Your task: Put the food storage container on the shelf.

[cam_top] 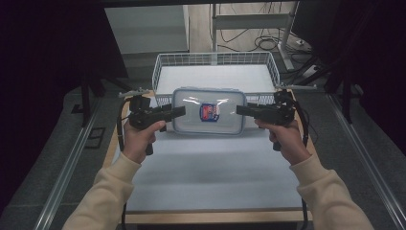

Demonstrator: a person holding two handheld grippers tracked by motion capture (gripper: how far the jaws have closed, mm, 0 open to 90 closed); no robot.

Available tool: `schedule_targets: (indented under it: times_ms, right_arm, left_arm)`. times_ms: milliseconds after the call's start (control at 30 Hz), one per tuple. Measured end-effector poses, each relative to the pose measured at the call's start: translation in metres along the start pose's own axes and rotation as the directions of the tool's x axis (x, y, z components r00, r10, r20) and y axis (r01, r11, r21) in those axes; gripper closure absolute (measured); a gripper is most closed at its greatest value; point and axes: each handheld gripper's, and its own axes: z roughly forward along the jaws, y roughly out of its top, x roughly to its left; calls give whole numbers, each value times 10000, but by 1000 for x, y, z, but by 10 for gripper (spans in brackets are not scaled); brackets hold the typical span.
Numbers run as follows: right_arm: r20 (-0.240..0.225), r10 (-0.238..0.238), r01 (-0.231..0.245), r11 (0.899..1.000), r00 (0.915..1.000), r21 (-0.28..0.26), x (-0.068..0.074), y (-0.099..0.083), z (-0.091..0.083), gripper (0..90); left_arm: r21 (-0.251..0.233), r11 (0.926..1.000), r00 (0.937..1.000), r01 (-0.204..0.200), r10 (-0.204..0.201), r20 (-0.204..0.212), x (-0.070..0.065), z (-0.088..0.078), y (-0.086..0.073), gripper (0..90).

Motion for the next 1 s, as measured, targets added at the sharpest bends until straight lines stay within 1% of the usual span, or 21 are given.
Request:
schedule_targets:
  times_ms: [133,200,233,333,400,533,600,667,733,800,900,933,967,1000]
  right_arm:
    - [44,-110,110,9999,9999,-18,0,11,-1,524]
    - [81,-290,290,9996,9995,7,-1,19,-1,525]
    - [81,-290,290,9996,9995,7,-1,19,-1,525]
    - [124,-396,396,9992,9991,20,-3,30,-1,525]
    - [170,-452,451,9990,9988,53,-3,38,-1,525]
    - [218,-510,508,9987,9985,95,-7,55,2,525]
    - [220,-506,503,9987,9985,119,-10,63,5,524]
    - [250,-510,505,9986,9984,184,-12,70,8,522]
    - [404,-580,568,9979,9975,297,-14,78,11,516]
    - [439,-522,508,9981,9977,344,-18,87,14,515]
    - [430,-410,392,9983,9982,425,-24,94,17,516]
    - [445,-369,352,9986,9983,389,-28,97,19,516]
    - [449,-274,255,9988,9986,426,-32,101,21,516]
    - [449,-274,255,9988,9986,426,-32,101,21,516]
  left_arm:
    - [19,9999,9999,-107,107,34,1,2,11,449]
    - [3,10000,9999,-80,80,84,1,4,15,449]
    - [-6,10000,9999,-50,50,91,2,5,17,449]
    - [-92,9999,9999,-75,76,148,4,8,26,449]
    - [-183,9998,9998,30,-26,205,6,11,32,449]
    - [-284,9995,9997,107,-101,212,12,15,46,449]
    - [-266,9996,9997,109,-104,204,15,17,52,449]
    - [-232,9995,9995,231,-226,235,19,20,57,449]
    - [-137,9997,9995,216,-212,220,22,24,64,448]
    - [-202,9995,9996,232,-228,177,25,28,69,447]
    - [-213,9993,9993,308,-304,197,31,35,78,447]
    - [-207,9993,9993,324,-319,211,32,37,80,447]
    - [-134,9995,9993,301,-297,236,35,39,82,447]
    - [-47,9995,9992,314,-312,263,37,41,84,447]
